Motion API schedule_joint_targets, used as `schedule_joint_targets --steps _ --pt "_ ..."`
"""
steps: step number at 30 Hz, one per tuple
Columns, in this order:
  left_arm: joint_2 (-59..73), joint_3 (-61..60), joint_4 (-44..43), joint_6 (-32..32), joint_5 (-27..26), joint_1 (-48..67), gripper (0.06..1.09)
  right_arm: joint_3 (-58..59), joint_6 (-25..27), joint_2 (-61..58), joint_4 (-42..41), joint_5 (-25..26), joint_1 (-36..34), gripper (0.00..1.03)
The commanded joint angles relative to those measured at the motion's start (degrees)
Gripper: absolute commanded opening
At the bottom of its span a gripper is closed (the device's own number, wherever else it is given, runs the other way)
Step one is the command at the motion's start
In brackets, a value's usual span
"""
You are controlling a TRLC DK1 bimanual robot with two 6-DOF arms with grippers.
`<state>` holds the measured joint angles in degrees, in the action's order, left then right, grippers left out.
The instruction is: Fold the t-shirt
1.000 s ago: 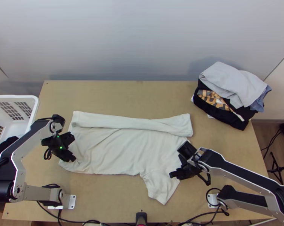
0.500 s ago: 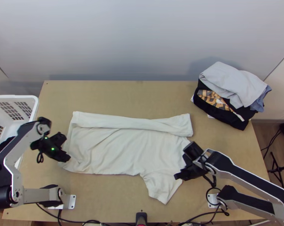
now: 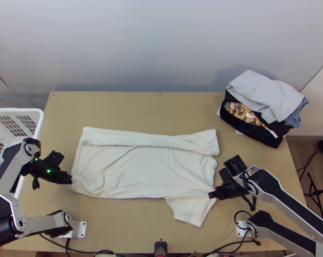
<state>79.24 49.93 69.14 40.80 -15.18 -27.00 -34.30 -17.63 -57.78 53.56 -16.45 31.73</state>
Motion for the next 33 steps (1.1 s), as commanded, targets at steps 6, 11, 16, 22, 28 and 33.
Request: schedule_joint_targets --steps 6,11,16,22,28,33 --pt "0.7 1.5 0.8 2.6 -3.2 -8.0 0.1 -1.0 1.2 1.5 1.8 0.5 -3.1 0.03" --pt "1.0 4.6 3.0 3.1 -5.0 -9.1 0.1 -3.2 0.9 1.8 1.9 0.5 -3.1 0.03" --pt "2.1 10.3 5.2 0.0 -8.6 -7.8 0.1 -8.4 1.6 1.6 2.2 0.8 -3.2 0.03" --pt "4.6 17.4 5.7 -6.1 -10.7 -3.0 0.1 -11.9 3.9 -1.0 2.2 1.8 -3.7 0.03" --pt "9.1 24.9 5.7 -10.1 -11.3 0.7 0.1 -14.4 6.7 -5.4 0.6 2.1 -7.5 0.03" --pt "14.5 32.5 5.7 -14.0 -11.3 4.0 0.1 -19.7 8.1 -11.6 -2.7 2.0 -12.2 0.03"
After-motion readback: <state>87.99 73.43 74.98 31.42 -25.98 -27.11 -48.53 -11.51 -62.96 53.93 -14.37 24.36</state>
